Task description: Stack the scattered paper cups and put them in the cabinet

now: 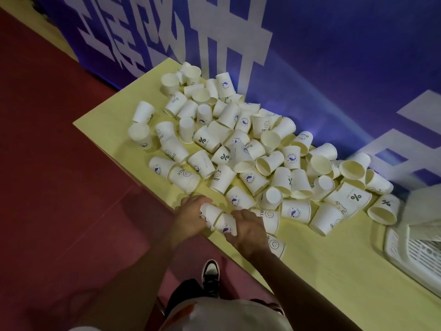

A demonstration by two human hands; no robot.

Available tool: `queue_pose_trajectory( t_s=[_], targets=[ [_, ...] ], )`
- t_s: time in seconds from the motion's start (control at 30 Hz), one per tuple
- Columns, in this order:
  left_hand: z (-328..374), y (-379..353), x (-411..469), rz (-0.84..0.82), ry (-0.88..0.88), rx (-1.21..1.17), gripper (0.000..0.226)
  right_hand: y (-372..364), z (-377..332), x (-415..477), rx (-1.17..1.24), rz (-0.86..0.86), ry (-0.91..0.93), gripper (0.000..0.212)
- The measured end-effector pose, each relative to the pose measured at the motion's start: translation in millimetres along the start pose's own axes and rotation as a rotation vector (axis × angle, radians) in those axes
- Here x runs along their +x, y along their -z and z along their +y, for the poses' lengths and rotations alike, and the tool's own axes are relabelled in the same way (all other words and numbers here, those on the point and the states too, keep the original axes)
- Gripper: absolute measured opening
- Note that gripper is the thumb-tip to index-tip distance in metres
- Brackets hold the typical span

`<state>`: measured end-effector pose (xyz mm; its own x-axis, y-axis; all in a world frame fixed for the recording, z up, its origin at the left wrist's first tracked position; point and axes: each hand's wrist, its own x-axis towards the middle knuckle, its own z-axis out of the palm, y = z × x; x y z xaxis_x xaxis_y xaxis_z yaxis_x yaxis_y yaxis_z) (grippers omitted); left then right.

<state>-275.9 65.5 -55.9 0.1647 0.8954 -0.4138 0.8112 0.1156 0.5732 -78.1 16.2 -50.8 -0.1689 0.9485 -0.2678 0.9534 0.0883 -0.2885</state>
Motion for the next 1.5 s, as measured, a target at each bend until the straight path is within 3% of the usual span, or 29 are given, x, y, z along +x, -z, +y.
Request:
queue_pose_trajectory(
  t_s=[0.17,0.37,0.67,0.87,1.13,1.3,1.5],
  targets=[
    [-1.6,-12.1,2.8,-0.039,-0.038,0.076,0.066,-8.3,1.2,-6.2,-0.003,0.000,-0.029,0.061],
    [-3.1,-14.2,1.4,0.044,-0.003,0.125,0.064,-0.8,-1.9,-8.6,0.016,-0.043,-0.064,0.058],
    [9.1,-3.7,7.0,0.128,0.104,-0.172,0.065,28.0,5.7,-2.4,0.205,0.229,-0.140,0.068],
    [53.8,0.4,9.6,0.128,0.069,-0.457,0.055,59.8,18.8,-4.8,0.334,0.301,-0.237,0.066],
    [116.8,-17.5,13.0,0.079,-0.006,-0.512,0.051,86.1,70.4,-32.6,0.506,0.362,-0.356,0.062],
    [164.9,-43.4,18.5,0.040,-0.019,-0.577,0.053,97.5,106.4,-61.6,0.799,0.404,-0.477,0.063],
    [228.2,-77.3,15.2,-0.035,-0.087,-0.528,0.058,105.1,159.6,-99.3,0.873,0.496,-0.574,0.060]
  ],
)
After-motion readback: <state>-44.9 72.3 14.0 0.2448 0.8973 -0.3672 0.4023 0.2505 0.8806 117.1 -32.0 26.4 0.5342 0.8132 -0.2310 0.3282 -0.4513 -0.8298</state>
